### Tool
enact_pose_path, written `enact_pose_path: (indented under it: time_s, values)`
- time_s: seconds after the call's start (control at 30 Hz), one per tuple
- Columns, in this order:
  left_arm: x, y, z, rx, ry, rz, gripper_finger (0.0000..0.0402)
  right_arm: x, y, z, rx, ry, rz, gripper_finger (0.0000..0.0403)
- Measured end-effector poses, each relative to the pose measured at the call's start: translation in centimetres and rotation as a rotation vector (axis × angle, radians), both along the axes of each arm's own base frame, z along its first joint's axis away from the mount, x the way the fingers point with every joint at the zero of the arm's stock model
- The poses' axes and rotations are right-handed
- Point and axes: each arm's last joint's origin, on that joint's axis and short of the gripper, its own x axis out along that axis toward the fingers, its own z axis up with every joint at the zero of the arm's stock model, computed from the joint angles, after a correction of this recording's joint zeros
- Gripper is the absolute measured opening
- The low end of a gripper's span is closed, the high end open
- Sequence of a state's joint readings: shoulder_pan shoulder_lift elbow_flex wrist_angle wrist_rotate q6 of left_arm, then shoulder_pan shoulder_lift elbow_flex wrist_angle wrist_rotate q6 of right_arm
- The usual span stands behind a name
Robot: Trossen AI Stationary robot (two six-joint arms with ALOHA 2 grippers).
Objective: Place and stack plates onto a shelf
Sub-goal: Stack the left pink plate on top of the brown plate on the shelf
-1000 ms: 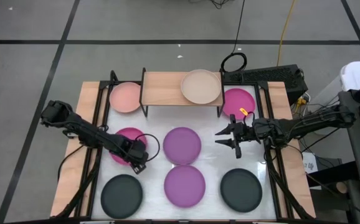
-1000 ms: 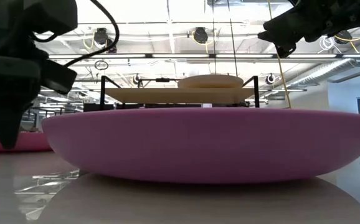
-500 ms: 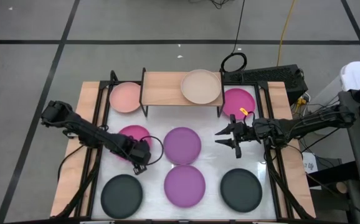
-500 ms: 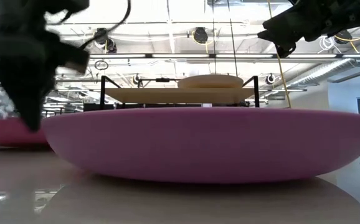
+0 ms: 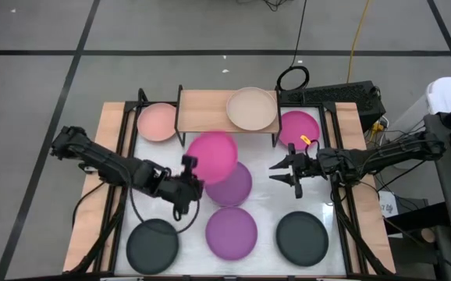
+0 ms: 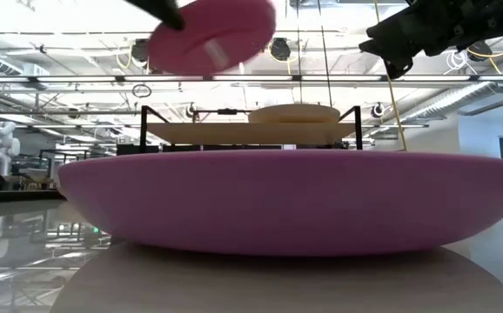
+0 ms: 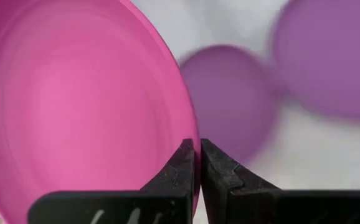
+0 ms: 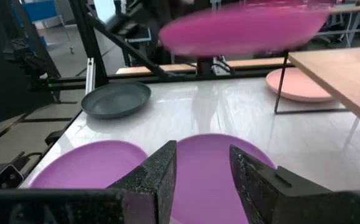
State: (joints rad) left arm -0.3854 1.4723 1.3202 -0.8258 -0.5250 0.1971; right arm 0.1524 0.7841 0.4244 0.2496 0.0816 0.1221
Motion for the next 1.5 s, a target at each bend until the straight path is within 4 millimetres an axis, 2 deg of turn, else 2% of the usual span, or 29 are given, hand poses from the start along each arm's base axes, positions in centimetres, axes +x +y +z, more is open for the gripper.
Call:
enact_pose_path:
  time_s: [0.1, 0.2, 0.33, 0.43, 0.73, 0.9, 1.07, 1.3, 1.5]
  values:
    - [1.3, 2.6, 2.3, 0.132, -0.027, -0.057, 0.0010, 0.0, 0.0, 0.2, 0.001, -0.026, 0.002, 0.0132]
    - [2.6, 6.3, 4.9, 0.143, -0.097, -0.077, 0.0010, 0.1, 0.0, 0.4, -0.008, -0.038, 0.005, 0.0132]
    - [3.7, 11.6, 6.8, 0.115, -0.145, -0.101, 0.0010, 0.1, 0.0, 0.4, -0.021, -0.039, 0.007, 0.0132]
    - [4.7, 14.6, 7.5, 0.101, -0.189, -0.103, 0.0010, 0.1, 0.0, 0.4, -0.023, -0.039, 0.007, 0.0132]
    - [9.8, 19.9, 3.0, 0.124, -0.184, -0.117, 0.0010, 0.1, 0.0, 0.4, -0.030, -0.042, 0.009, 0.0132]
    - [12.2, 21.5, 0.1, 0.146, -0.179, -0.069, 0.0035, 0.0, 0.0, 0.2, -0.026, -0.028, 0.009, 0.0132]
    - [12.8, 22.1, -1.0, 0.148, -0.172, -0.036, 0.0069, 0.0, 0.0, 0.1, -0.029, -0.015, 0.009, 0.0132]
    - [12.6, 21.8, -0.8, 0.166, -0.163, 0.027, 0.0121, 0.0, 0.0, 0.1, -0.029, -0.015, 0.009, 0.0132]
    - [11.8, 19.7, 1.1, 0.209, -0.172, 0.042, 0.0180, 0.0, 0.0, 0.1, -0.029, -0.015, 0.009, 0.0132]
